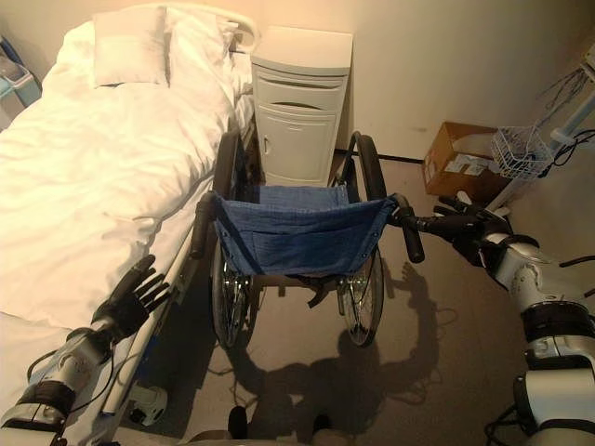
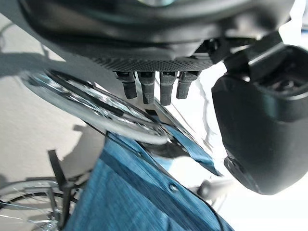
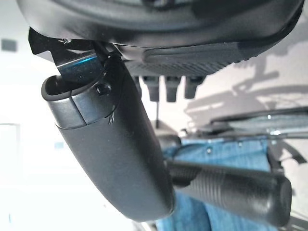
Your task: Push the wheelchair next to the bed
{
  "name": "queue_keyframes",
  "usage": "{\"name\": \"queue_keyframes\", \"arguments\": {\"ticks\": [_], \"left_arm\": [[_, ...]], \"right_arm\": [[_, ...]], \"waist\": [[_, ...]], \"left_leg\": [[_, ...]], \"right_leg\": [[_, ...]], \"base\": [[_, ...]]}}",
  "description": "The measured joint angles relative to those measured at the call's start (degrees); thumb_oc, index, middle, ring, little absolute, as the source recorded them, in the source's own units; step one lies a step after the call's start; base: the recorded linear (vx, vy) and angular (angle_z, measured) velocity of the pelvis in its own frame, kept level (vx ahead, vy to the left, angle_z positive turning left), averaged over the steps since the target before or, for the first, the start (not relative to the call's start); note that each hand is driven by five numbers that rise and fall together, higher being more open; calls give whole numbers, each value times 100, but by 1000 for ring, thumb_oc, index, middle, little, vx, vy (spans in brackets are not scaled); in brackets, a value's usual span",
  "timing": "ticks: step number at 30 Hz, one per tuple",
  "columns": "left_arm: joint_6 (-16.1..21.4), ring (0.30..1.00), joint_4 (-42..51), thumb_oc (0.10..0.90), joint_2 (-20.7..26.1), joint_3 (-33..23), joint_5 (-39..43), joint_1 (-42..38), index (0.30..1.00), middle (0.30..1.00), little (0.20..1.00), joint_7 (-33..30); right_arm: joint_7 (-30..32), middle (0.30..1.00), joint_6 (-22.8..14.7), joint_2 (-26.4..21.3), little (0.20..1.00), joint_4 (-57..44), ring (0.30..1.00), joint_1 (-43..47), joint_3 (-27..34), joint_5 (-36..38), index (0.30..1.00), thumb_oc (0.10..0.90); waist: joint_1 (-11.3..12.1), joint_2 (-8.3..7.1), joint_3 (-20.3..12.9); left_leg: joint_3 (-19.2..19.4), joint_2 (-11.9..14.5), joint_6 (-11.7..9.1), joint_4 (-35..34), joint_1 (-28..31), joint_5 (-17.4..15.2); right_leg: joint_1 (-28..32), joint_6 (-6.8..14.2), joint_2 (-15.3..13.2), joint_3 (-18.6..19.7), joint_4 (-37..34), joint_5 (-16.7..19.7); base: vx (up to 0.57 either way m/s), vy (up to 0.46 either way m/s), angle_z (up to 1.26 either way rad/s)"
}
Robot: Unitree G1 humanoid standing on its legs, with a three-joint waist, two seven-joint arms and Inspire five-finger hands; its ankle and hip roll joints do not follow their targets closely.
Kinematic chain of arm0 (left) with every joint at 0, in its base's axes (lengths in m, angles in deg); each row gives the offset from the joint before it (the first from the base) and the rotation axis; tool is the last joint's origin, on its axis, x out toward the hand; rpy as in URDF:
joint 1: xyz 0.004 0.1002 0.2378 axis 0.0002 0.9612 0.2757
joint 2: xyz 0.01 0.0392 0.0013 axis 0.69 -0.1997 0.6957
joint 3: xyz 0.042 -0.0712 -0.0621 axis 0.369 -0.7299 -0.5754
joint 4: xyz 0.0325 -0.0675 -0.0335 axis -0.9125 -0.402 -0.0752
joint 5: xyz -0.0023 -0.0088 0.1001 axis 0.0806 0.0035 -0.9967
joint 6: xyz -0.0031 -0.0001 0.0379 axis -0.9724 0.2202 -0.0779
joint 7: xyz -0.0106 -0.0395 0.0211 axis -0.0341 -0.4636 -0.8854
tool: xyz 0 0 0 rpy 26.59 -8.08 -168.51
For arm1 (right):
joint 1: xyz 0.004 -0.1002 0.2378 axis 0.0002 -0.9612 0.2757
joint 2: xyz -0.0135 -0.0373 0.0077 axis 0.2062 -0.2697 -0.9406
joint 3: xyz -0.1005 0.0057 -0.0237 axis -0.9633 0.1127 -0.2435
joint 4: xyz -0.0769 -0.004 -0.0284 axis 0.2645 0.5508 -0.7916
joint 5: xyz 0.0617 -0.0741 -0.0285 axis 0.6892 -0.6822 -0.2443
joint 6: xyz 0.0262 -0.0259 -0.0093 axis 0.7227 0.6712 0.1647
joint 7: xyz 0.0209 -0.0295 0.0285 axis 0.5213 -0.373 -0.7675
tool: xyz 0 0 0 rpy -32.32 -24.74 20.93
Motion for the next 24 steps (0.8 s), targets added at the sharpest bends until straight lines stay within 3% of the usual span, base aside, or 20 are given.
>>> {"name": "queue_keyframes", "arguments": {"ticks": [8, 11, 15, 20, 24], "left_arm": [[74, 900, 15, 800, -169, -348, 355, 134, 900, 900, 900, 480], [383, 900, 23, 800, -449, -453, 308, 395, 900, 900, 900, 462], [649, 900, 2, 800, -822, -382, -375, 677, 900, 900, 900, 391], [1363, 900, -74, 800, -1095, 166, -2053, 969, 900, 900, 900, 187], [2004, 900, -109, 800, -1354, 697, -3391, 1135, 900, 900, 900, -234]], "right_arm": [[-387, 900, -32, 83, 900, 121, 900, -1383, 952, 171, 900, 800], [-440, 900, -168, 543, 900, 119, 900, -2012, 1062, 75, 900, 800], [-501, 900, -310, 1310, 900, 173, 900, -2516, 1058, -489, 900, 800], [-522, 900, -957, 2367, 900, 681, 900, -2878, 927, -1019, 900, 800], [-121, 900, -2006, 3258, 900, 857, 900, -3149, 518, -1457, 900, 800]], "waist": [[-33, -14, 6], [-70, -30, 6], [-186, -40, 2], [-168, -26, -3], [-131, 54, -30]], "left_leg": [[40, 4, -8, 0, 6, -13], [104, 11, -20, -1, 52, -41], [110, 17, -21, 0, 60, -43], [98, 18, -19, 0, 73, -42], [75, 17, -12, -2, 99, -47]], "right_leg": [[-9, 1, 12, 40, 1, 1], [-12, -6, 33, 150, 1, 9], [-7, -7, 37, 157, 1, 9], [2, -9, 28, 152, 0, 7], [28, -8, 14, 145, -1, 8]], "base": [[-2, -13, -3], [-21, -9, -19], [-1, -1, -2], [0, 0, 0], [-12, 15, 3]]}}
